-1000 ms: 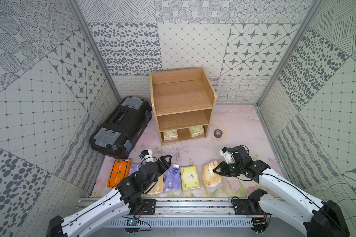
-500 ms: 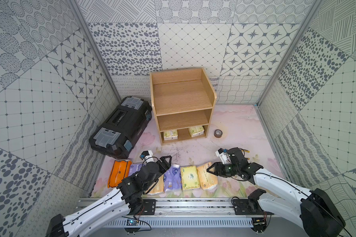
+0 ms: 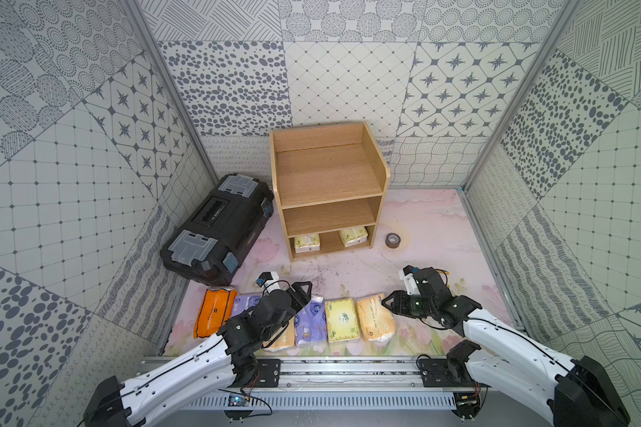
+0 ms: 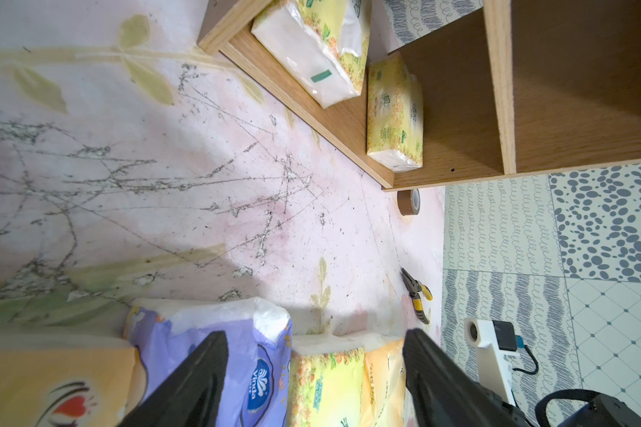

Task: Remove the tissue boxes from the shelf
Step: Place the box of tissues at the center of the board, then pick up a box of tissues from the shelf.

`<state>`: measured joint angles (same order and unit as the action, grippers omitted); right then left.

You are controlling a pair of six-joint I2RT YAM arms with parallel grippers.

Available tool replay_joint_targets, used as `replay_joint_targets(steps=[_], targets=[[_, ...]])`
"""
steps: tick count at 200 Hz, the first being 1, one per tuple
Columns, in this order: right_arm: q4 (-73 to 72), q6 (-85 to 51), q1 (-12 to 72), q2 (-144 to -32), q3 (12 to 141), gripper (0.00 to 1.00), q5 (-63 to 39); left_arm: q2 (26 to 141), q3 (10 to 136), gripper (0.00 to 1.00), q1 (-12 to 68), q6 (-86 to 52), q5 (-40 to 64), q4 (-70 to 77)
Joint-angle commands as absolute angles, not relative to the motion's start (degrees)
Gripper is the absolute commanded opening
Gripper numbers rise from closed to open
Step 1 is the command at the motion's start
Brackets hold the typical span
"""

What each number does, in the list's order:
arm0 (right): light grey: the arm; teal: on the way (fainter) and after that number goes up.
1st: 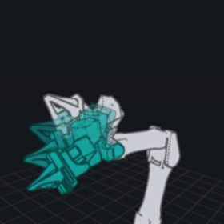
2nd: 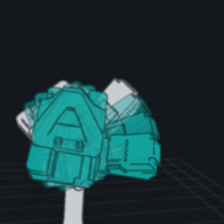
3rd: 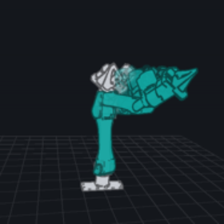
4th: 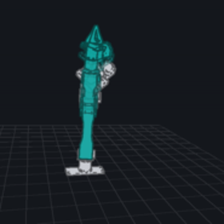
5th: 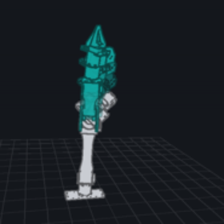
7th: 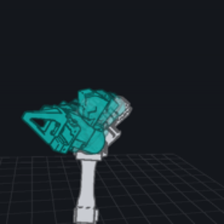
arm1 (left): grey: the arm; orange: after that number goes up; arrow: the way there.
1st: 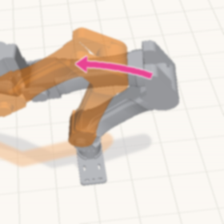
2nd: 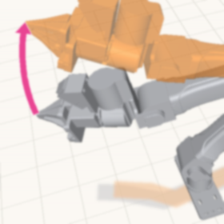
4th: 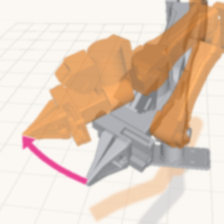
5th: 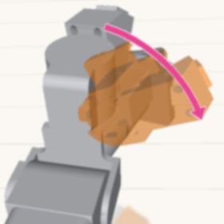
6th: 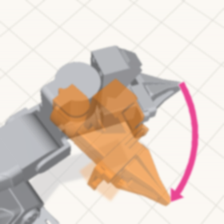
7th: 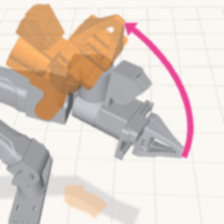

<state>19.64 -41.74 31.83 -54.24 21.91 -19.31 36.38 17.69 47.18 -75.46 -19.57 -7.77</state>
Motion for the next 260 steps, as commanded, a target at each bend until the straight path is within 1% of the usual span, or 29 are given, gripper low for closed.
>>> replay_joint_targets(steps=[1,12,34,51,60,75,90,112,138,159,168,185,203,233,260], targets=[[14.8,-41.2,32.7,-56.2,20.9,0.34,-21.8,37.6,18.1,0.80,47.2,-75.5,-18.5,-3.3],[12.2,-41.7,33.7,-57.4,20.5,0.30,-24.0,37.9,18.2,0.79,47.2,-75.4,-18.6,-3.1],[7.7,-42.5,35.6,-60.5,20.8,0.29,-27.2,38.2,18.1,0.80,47.2,-75.8,-18.7,-2.8],[6.4,-43.0,36.2,-62.0,21.1,0.29,-27.9,38.5,18.1,0.80,47.2,-76.4,-18.6,-2.8],[8.2,-42.6,36.2,-61.9,21.8,0.33,-25.9,38.4,17.9,0.80,47.2,-76.7,-18.7,-3.0],[12.1,-42.1,36.3,-60.6,23.4,0.46,-20.9,38.3,18.1,0.80,47.2,-77.0,-19.3,-3.3],[14.9,-42.5,36.3,-58.7,25.1,0.53,-14.8,38.1,18.0,0.79,47.2,-77.3,-20.4,-3.8],[13.8,-44.4,36.3,-56.7,27.2,0.53,-9.2,37.3,17.7,0.79,46.3,-77.3,-21.4,-3.5],[3.0,-48.9,38.9,-58.0,28.7,0.51,-5.3,36.8,17.9,0.79,42.9,-77.1,-19.2,-4.4],[-6.1,-51.8,43.9,-64.1,30.6,0.49,1.8,37.1,18.2,0.80,39.7,-77.2,-16.2,-4.5],[-11.1,-53.1,46.1,-67.2,30.7,0.49,4.7,37.0,18.3,0.80,38.9,-77.1,-15.9,-4.5],[-18.7,-54.9,49.7,-74.5,34.8,0.48,9.4,36.6,18.2,0.80,37.6,-77.0,-16.3,-4.9],[-25.1,-56.4,51.6,-82.9,38.7,0.48,11.4,36.1,18.2,0.80,36.4,-77.1,-16.7,-5.2],[-34.4,-59.3,52.2,-96.3,44.6,0.47,11.9,35.9,18.4,0.80,34.1,-76.7,-16.3,-5.0],[-39.6,-60.6,52.5,-104.5,49.4,0.46,12.6,36.5,19.0,0.80,32.1,-76.1,-15.2,-4.9]])
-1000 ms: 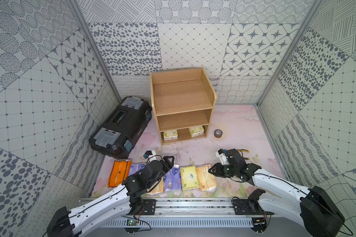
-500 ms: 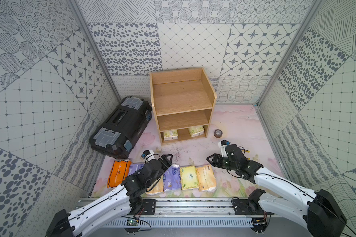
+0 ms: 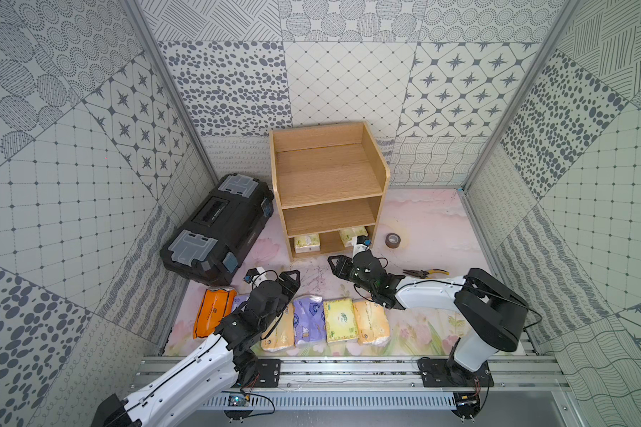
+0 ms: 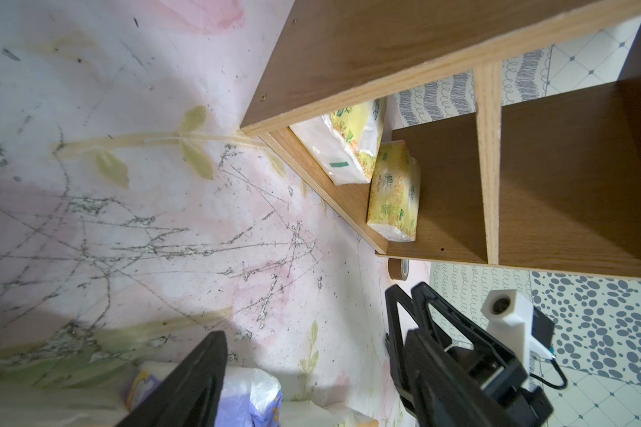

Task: Remove the tissue boxes from the shelf
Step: Pick up a box of tissues from the shelf.

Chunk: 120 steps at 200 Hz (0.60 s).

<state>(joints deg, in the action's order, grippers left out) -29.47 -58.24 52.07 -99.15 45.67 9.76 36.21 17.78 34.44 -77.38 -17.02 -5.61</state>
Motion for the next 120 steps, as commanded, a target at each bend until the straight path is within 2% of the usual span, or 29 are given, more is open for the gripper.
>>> replay_joint_targets(steps=[1,61,120], targets=[[-39.6,-60.6,52.5,-104.8,49.6,0.46,12.7,36.5,19.0,0.80,32.1,-76.1,-15.1,-4.9],[-42.9,-64.6,52.8,-115.1,56.3,0.44,18.0,37.8,19.6,0.81,30.2,-74.6,-14.0,-2.7],[-44.2,-67.3,52.4,-120.5,61.0,0.34,19.7,39.8,20.2,0.83,29.8,-73.7,-12.8,-0.6]])
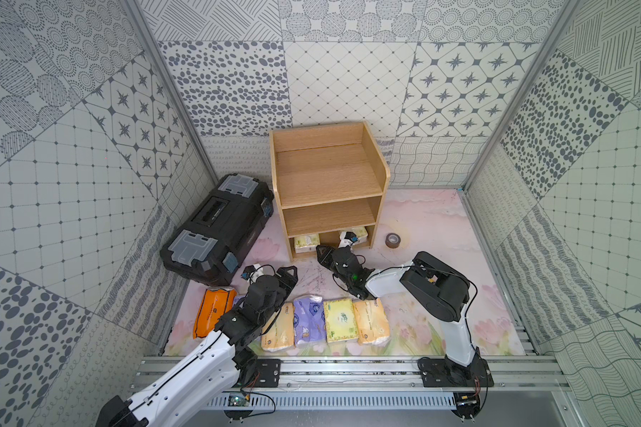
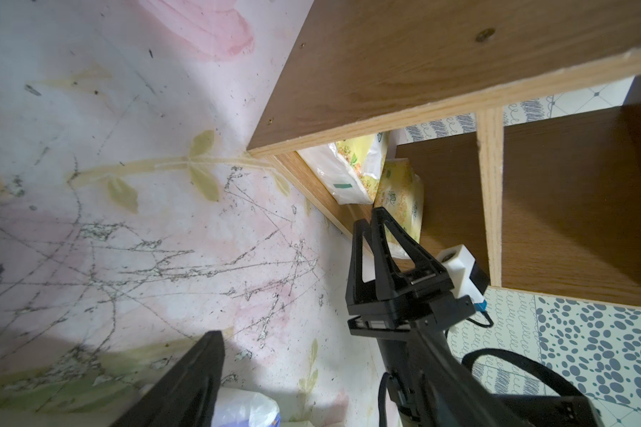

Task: Remove the tissue boxes from the shelf
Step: Pick up a box of tissues from the shelf.

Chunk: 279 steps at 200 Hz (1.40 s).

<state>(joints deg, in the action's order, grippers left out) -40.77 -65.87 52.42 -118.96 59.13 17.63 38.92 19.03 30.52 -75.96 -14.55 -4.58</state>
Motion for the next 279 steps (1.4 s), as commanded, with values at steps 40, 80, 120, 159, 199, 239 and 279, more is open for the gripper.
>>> replay_joint_targets(steps=[40,80,120,159,199,239,279], targets=[[-44.4,-67.5,51.9,-121.6,62.1,0.31,19.1,40.4,20.2,0.83,29.7,-73.7,-12.4,0.1],[-44.1,-68.3,51.2,-122.7,63.2,0.29,17.9,40.6,20.7,0.84,29.7,-73.5,-11.9,0.1],[-43.2,-68.2,50.8,-123.7,64.8,0.20,17.3,40.7,20.8,0.84,29.7,-73.8,-11.8,-0.4],[-44.6,-68.5,50.6,-122.8,63.5,0.05,16.3,41.0,20.9,0.84,29.6,-74.1,-11.9,-0.4],[-45.0,-68.9,50.3,-118.8,59.9,0.00,14.1,42.2,19.5,0.84,29.6,-77.7,-11.7,2.8],[-45.0,-72.7,50.2,-114.6,55.2,0.00,10.0,45.1,19.1,0.80,29.5,-77.9,-11.1,8.1],[-46.4,-76.8,50.0,-111.3,51.3,0.00,6.7,49.9,18.6,0.77,29.3,-79.2,-10.6,12.9]])
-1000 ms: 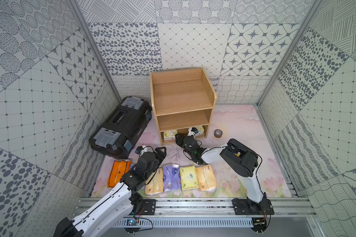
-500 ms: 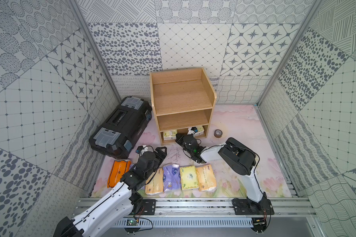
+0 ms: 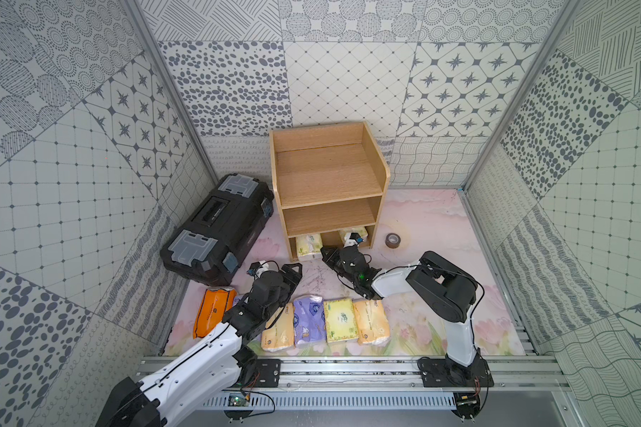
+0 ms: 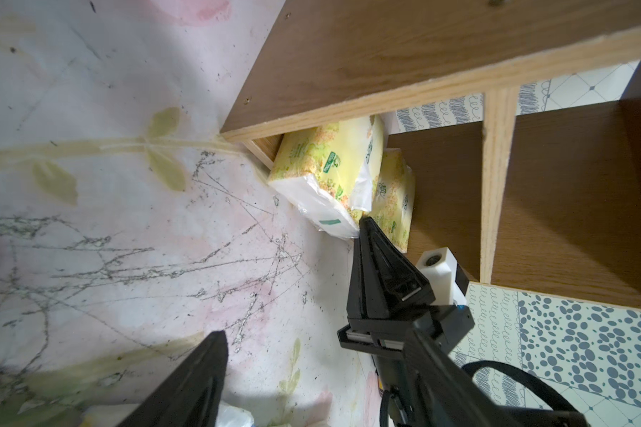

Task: Remove the tissue boxes from the shelf
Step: Pick up a box of tissues from the shelf.

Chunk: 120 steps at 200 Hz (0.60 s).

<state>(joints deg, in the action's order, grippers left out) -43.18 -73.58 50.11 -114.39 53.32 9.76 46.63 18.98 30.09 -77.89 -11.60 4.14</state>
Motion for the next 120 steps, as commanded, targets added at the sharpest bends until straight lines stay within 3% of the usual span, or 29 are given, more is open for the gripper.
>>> replay_joint_targets(steps=[1,22,61,120], targets=[[-46.4,-76.8,49.9,-111.2,51.2,0.00,6.6,50.1,18.6,0.77,29.3,-79.2,-10.6,13.0],[-46.3,-78.6,49.7,-110.1,50.5,0.00,3.8,52.4,18.5,0.79,29.3,-80.1,-11.4,16.0],[-46.1,-81.1,49.6,-109.7,50.5,0.00,0.8,59.4,18.5,0.91,29.4,-81.2,-12.7,23.3],[-47.7,-88.4,49.6,-108.9,47.7,0.00,-0.9,73.5,19.2,0.94,29.4,-85.1,-11.1,42.7]])
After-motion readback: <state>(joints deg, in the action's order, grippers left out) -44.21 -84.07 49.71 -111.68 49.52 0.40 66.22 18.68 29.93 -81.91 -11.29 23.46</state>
